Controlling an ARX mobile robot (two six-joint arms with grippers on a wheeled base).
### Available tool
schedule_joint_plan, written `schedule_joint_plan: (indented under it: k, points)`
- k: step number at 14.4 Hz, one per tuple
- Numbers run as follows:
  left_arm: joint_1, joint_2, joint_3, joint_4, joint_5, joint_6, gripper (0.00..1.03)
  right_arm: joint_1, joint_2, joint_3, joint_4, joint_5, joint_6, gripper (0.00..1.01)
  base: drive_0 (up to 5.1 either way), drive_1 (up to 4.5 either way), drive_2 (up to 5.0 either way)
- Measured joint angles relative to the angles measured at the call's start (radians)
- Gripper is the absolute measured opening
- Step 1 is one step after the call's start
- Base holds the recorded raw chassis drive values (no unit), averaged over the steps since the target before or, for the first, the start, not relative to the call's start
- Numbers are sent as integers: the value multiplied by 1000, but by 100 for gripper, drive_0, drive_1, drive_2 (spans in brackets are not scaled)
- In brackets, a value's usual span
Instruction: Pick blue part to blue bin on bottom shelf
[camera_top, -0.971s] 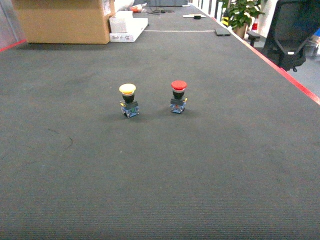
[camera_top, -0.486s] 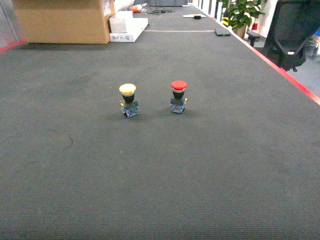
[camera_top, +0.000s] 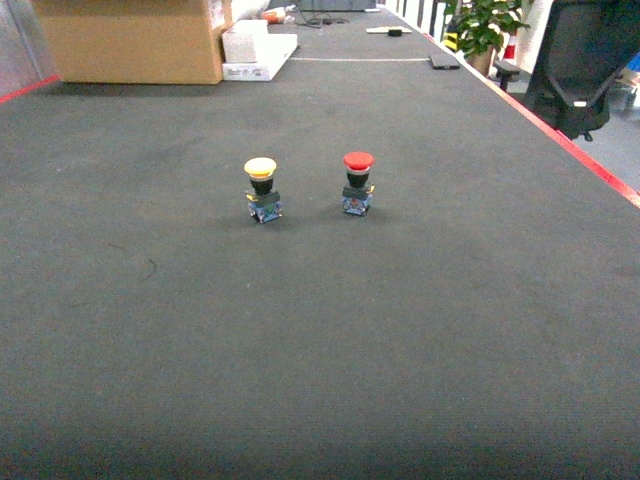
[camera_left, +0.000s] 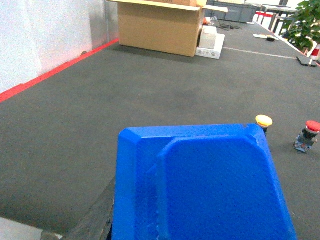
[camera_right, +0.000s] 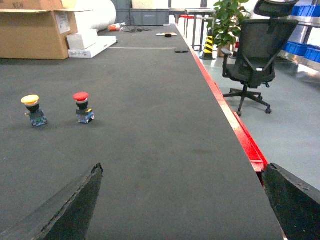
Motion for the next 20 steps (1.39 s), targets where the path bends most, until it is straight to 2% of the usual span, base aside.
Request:
schedule_joint_plan:
  k: [5,20]
  points:
    - [0,-3,0,-2,0,0,44,0,0,0,0,0,0,98,-15,-101,70]
    - [-2,-2,0,0,0,0,44,0,0,0,2,0,0,98,-170,-170,-170]
